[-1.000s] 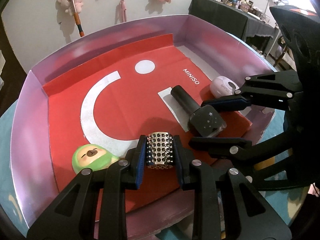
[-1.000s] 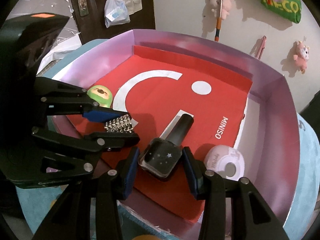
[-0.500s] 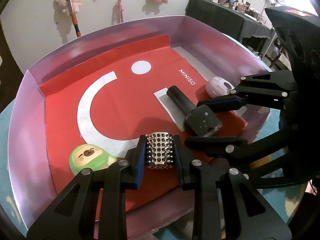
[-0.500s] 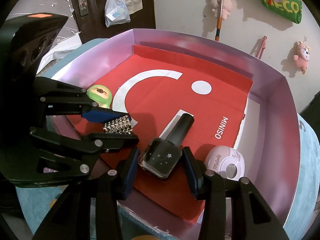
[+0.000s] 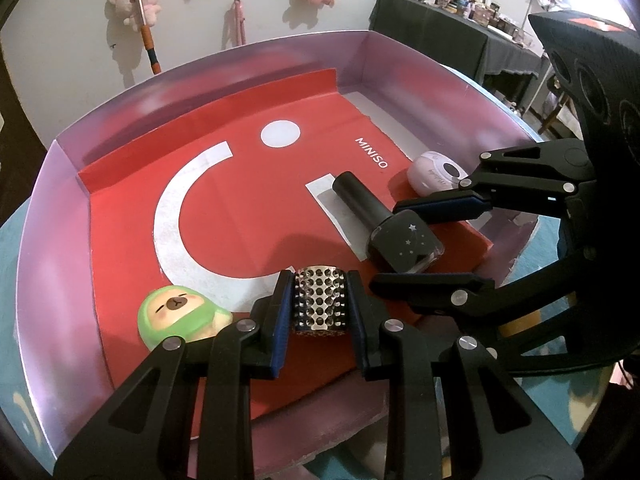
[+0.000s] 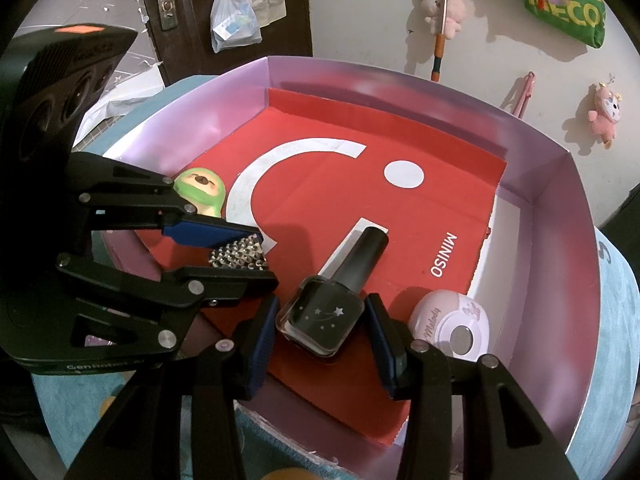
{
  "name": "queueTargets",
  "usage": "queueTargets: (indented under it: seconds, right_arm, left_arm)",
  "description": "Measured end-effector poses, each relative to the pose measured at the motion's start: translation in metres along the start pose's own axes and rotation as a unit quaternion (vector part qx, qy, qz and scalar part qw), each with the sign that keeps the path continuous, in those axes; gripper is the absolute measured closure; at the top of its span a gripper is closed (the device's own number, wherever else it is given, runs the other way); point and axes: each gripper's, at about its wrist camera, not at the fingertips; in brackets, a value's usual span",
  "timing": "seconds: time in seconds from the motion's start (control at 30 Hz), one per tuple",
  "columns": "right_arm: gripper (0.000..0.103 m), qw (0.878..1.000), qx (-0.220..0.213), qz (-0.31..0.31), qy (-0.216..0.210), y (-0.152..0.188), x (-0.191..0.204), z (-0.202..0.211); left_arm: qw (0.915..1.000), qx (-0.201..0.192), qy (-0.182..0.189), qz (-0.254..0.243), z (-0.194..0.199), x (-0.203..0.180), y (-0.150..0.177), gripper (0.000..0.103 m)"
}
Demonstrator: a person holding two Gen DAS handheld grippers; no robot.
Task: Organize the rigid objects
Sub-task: 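Lower both held objects into the pink box and open both tools, then withdraw both tools from the box toward the remaining objects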
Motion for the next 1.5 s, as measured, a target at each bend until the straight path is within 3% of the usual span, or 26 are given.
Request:
queueTargets:
  seconds: [0.47,0.6,0.67,0.73,0.87,1.07,1.17,1.27,1.5]
  right_arm:
    - [0.054,1.0,-0.003,0.003,0.003,0.001,0.003,0.006]
    - [0.045,1.0,-0.007,0.005,0.002,0.002,0.003,0.011]
    - [0.043,1.0,-0.013,0.007,0.005,0.002,0.004,0.016]
    - [0.043,1.0,-0.017,0.006,0.006,0.002,0.004,0.021]
    - [0.042,0.999,-0.029,-0.002,0.013,0.005,0.001,0.035]
    - [0.042,0.998,-0.052,-0.028,0.018,0.009,-0.006,0.063]
    - [0.034,0.997,-0.071,-0.038,0.022,0.014,-0.005,0.081]
    - [0.031,0.994,-0.095,-0.048,0.022,0.02,0.001,0.104]
    - [0.008,0.985,-0.157,-0.06,0.037,0.042,0.032,0.161]
  left_arm:
    - [1.0,-0.003,0.004,0.004,0.003,-0.002,0.002,0.078]
    - [1.0,-0.005,0.001,0.003,0.005,-0.002,0.002,0.077]
    - [0.9999,-0.007,0.0,0.009,0.006,-0.001,0.003,0.073]
    - [0.9998,-0.01,-0.001,0.018,0.009,0.002,0.002,0.055]
    - [0.9991,-0.033,-0.003,0.025,0.019,0.006,0.003,0.039]
    - [0.9986,-0.048,-0.009,0.02,0.036,-0.002,0.006,0.039]
    - [0.9974,-0.067,-0.016,0.021,0.054,-0.009,0.011,0.039]
    - [0.9947,-0.094,-0.031,0.027,0.077,-0.016,0.018,0.032]
    - [0.9798,-0.183,-0.072,0.037,0.144,-0.037,0.047,0.021]
Point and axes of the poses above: each gripper's, at about its wrist camera, not at the fingertips, and z roughly against the way its jaws point, x to its left, y to its underside, and after that the axes turned 4 degrees about -z, right-handed
